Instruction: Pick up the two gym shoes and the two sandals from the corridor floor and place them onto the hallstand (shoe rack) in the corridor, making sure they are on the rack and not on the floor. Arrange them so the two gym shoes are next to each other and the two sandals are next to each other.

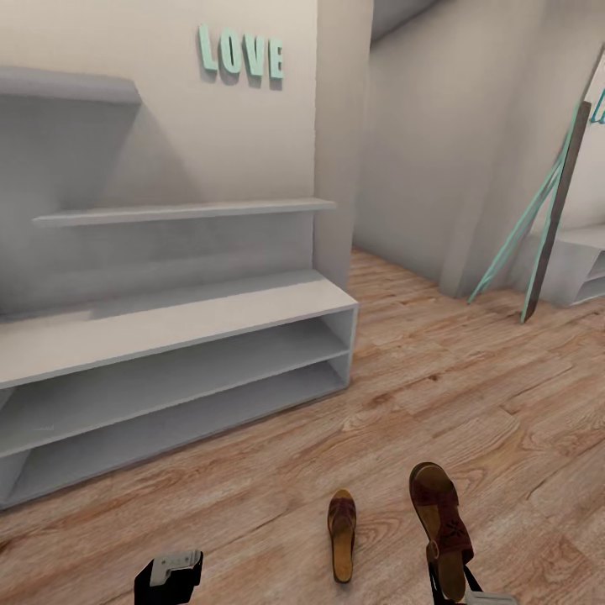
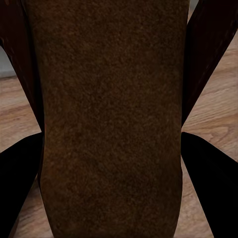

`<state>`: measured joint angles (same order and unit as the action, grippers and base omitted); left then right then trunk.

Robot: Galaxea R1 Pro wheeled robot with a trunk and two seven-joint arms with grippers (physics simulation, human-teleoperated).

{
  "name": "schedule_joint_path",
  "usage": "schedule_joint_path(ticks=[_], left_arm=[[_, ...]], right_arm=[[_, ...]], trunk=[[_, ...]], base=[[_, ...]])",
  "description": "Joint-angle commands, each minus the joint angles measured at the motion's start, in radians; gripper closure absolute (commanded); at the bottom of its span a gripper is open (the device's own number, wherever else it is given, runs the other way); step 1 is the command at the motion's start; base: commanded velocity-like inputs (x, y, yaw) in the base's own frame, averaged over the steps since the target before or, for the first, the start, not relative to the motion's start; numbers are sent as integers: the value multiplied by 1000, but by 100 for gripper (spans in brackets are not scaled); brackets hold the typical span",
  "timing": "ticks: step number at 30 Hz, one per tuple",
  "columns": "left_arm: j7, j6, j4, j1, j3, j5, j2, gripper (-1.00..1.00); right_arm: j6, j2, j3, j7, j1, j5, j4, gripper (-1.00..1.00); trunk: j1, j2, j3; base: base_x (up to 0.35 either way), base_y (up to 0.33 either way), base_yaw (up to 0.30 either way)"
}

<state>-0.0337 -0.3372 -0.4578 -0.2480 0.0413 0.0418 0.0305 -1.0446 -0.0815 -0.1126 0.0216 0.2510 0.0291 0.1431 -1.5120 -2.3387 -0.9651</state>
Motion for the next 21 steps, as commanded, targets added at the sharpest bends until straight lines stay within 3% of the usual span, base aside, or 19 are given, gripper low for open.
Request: schedule_joint_path(ticks=[1, 15, 21], left_arm=[[-2, -3, 1, 0, -1, 4, 0, -100], [-2, -2, 0, 0, -1, 4, 1, -100], [-2, -2, -3, 0, -1, 4, 0, -100]], right_arm=[[-3, 0, -6, 2, 1, 3, -1, 100], [-3, 2, -6, 2, 1, 4, -3, 100], [-3, 0, -7, 1, 1, 3, -2, 100]], trunk=[[0, 0, -1], [0, 0, -1], [0, 0, -8]], base=[[0, 0, 0], [0, 0, 0], [0, 0, -179]])
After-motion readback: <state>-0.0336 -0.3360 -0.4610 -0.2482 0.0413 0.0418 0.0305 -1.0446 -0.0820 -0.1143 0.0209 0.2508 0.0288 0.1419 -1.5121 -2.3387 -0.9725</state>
